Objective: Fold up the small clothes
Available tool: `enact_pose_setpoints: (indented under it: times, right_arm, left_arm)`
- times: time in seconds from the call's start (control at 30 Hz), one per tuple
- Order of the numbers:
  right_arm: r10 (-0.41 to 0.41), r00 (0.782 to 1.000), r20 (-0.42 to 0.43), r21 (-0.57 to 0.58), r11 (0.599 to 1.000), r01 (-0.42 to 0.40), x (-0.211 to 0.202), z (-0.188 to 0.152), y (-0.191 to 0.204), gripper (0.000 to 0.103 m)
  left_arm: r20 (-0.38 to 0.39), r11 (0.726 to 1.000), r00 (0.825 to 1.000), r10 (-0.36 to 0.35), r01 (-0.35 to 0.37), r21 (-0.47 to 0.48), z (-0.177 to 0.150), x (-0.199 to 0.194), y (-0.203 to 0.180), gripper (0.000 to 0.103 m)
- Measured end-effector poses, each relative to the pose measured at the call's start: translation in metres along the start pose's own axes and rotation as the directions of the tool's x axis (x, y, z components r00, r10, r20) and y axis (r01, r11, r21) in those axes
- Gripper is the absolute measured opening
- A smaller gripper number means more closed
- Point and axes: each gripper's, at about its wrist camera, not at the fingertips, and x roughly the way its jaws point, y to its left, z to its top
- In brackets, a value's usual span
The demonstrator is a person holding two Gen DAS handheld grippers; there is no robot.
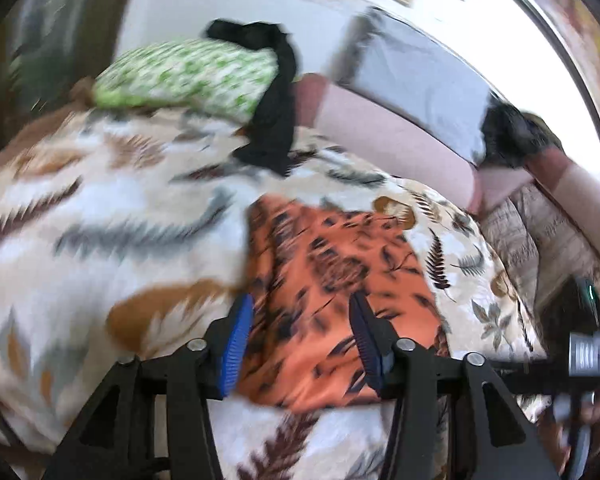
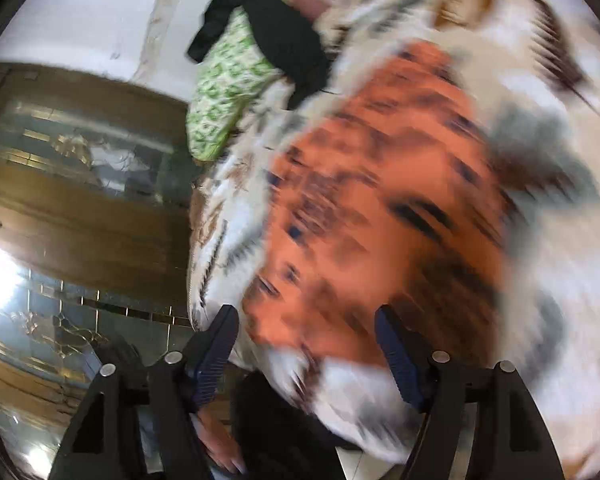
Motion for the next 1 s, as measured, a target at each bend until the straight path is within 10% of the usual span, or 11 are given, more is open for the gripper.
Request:
enact_pose_setpoints:
  times: [0.17,0.27,0.5,0.6,0.67,0.87,0.93,1.0]
  right_arm:
    - [0.021,0.999,0.037,0.009,1.0,-0.021,-0.033,-0.035,-0.024,0.074]
    - [0.015,0.998,0.064,-0.009,1.0,-0.015,-0.046,-0.045,-0.031,0.074]
    - [0.068,0.992,0.108,-0.013,0.998,-0.067,-0.062,-0.031,-0.046,0.074]
    - [0.117,0.987,0.114,0.02,0.993,-0.12,-0.052,-0.005,-0.054,0.075]
    - [0.124,0.986,0.111,0.073,0.988,-0.133,-0.04,0.009,-0.064,0.075]
    - [0.168,0.986,-0.002,0.251,0.954,-0.162,0.021,0.027,-0.087,0.074]
    - [0.087,0.996,-0.001,0.189,0.978,-0.085,0.023,0.024,-0.076,0.041]
    - [0.038,0.999,0.028,0.167,0.985,-0.043,0.017,0.021,-0.068,0.035]
  left_arm:
    - [-0.097,0.987,0.988,0.12,-0.108,0.117,0.031,0.071,-0.019,0.059]
    - [-0.299,0.967,0.921,0.251,-0.225,0.118,0.023,0.138,0.01,0.065]
    - [-0.154,0.974,0.963,0.22,-0.208,0.095,0.036,0.078,-0.008,0.07]
    - [-0.162,0.954,0.95,0.267,-0.236,0.187,0.024,0.085,-0.018,0.07]
    - [-0.235,0.93,0.909,0.343,-0.294,0.221,0.011,0.106,-0.008,0.071]
    - [-0.185,0.934,0.923,0.338,-0.304,0.188,0.015,0.093,-0.01,0.072]
    - [-0.119,0.946,0.948,0.294,-0.272,0.174,0.018,0.072,-0.02,0.072]
    - [-0.066,0.955,0.965,0.254,-0.239,0.177,0.019,0.062,-0.031,0.072]
